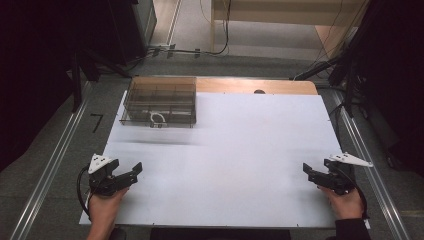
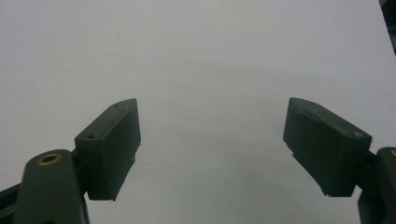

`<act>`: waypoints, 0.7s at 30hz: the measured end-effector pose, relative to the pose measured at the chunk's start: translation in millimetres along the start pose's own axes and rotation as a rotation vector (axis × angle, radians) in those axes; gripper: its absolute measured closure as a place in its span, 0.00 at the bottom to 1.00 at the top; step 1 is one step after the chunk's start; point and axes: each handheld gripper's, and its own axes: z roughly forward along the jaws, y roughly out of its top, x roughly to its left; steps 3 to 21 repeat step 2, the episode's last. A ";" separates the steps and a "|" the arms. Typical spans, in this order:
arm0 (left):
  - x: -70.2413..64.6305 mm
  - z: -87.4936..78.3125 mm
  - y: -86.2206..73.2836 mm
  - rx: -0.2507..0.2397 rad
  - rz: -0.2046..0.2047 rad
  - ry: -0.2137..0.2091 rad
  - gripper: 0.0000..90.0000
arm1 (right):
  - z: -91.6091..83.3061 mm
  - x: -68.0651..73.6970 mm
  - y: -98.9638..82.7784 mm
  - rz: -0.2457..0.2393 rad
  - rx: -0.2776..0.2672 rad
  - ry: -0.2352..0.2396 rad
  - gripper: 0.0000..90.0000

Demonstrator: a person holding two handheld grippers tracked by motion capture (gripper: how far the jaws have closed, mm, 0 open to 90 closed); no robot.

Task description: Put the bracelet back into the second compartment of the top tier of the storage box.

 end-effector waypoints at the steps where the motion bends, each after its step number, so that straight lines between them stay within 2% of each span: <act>1: 0.0 0.0 0.0 0.001 0.000 0.000 0.15 | -1.2 -2.3 -0.7 0.019 -0.001 0.016 0.17; 2: 0.0 0.0 0.1 0.001 -0.001 0.000 0.15 | -2.1 -4.4 -1.3 0.039 0.000 0.035 0.16; 21: 0.0 0.0 0.1 0.001 -0.001 0.000 0.15 | -2.1 -4.4 -1.3 0.039 0.000 0.035 0.16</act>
